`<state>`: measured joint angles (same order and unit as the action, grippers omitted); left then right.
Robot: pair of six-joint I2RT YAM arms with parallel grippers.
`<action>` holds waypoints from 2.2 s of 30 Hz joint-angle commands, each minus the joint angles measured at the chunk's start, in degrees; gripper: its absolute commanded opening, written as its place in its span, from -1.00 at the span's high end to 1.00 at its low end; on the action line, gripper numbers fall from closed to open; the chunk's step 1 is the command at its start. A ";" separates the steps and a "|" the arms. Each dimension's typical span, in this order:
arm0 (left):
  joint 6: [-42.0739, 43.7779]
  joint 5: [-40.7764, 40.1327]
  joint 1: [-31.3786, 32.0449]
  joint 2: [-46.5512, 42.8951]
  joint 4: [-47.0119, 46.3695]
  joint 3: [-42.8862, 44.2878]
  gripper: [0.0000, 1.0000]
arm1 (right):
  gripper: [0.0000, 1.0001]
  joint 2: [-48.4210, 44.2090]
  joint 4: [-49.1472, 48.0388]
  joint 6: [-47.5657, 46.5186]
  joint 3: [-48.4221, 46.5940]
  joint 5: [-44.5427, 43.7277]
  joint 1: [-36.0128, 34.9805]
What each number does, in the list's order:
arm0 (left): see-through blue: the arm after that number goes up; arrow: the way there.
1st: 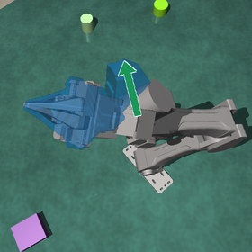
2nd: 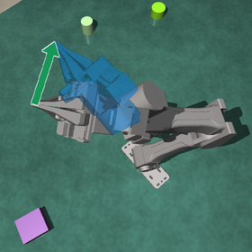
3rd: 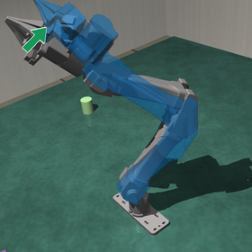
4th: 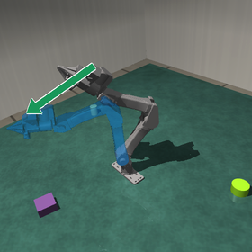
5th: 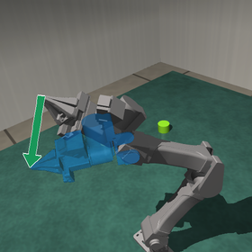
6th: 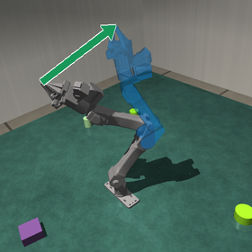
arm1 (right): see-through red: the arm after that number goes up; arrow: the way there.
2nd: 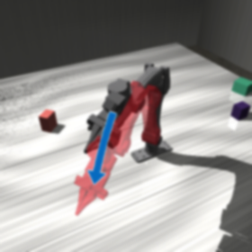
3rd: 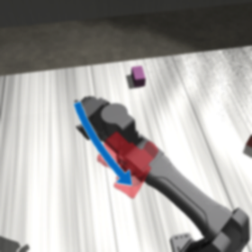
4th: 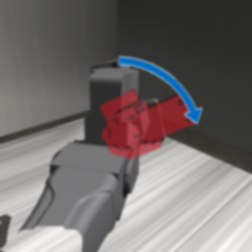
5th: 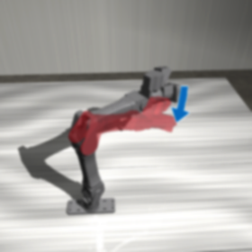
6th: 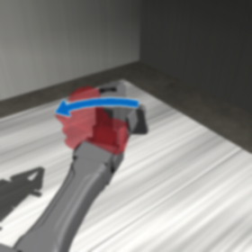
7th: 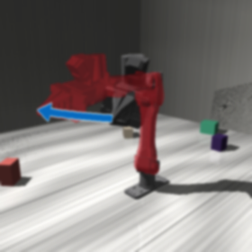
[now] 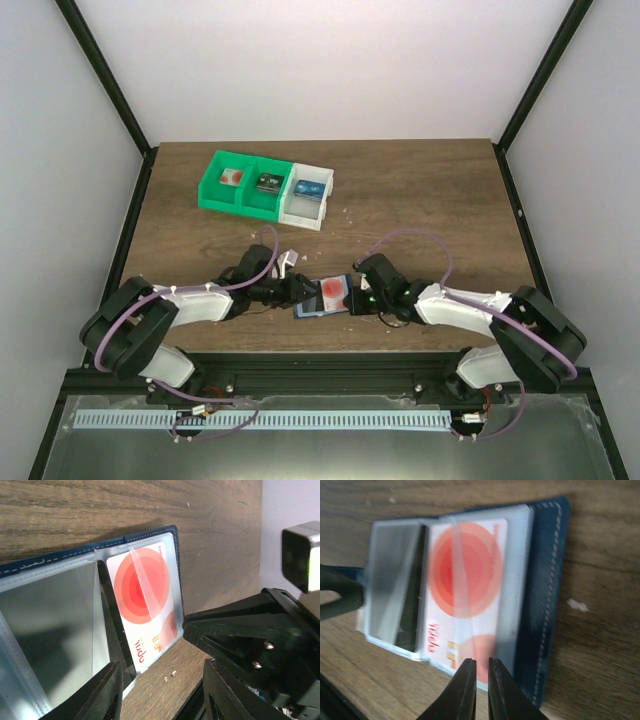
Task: Take the credit cards out of the card holder
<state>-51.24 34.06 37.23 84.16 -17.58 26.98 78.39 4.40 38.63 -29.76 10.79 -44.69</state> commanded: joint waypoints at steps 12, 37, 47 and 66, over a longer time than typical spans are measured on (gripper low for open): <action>-1.89 -0.82 0.16 2.37 -6.04 -0.71 0.09 | 0.74 2.77 0.14 -0.64 -8.41 -4.07 0.65; -1.31 -10.26 3.34 5.75 -6.62 -0.14 0.14 | 0.72 5.30 -4.64 1.14 -1.84 -1.61 0.83; -1.93 -10.53 3.56 6.33 -7.44 -0.42 0.14 | 0.60 6.61 -4.51 0.04 -3.42 -1.53 0.91; -4.00 -11.33 4.74 9.71 -9.15 2.15 0.63 | 0.83 7.82 -9.69 0.49 2.22 1.65 0.87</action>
<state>-55.55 23.99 41.69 93.51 -26.89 28.32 85.45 -7.55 39.51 -29.30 11.88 -44.01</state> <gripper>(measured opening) 0.251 0.083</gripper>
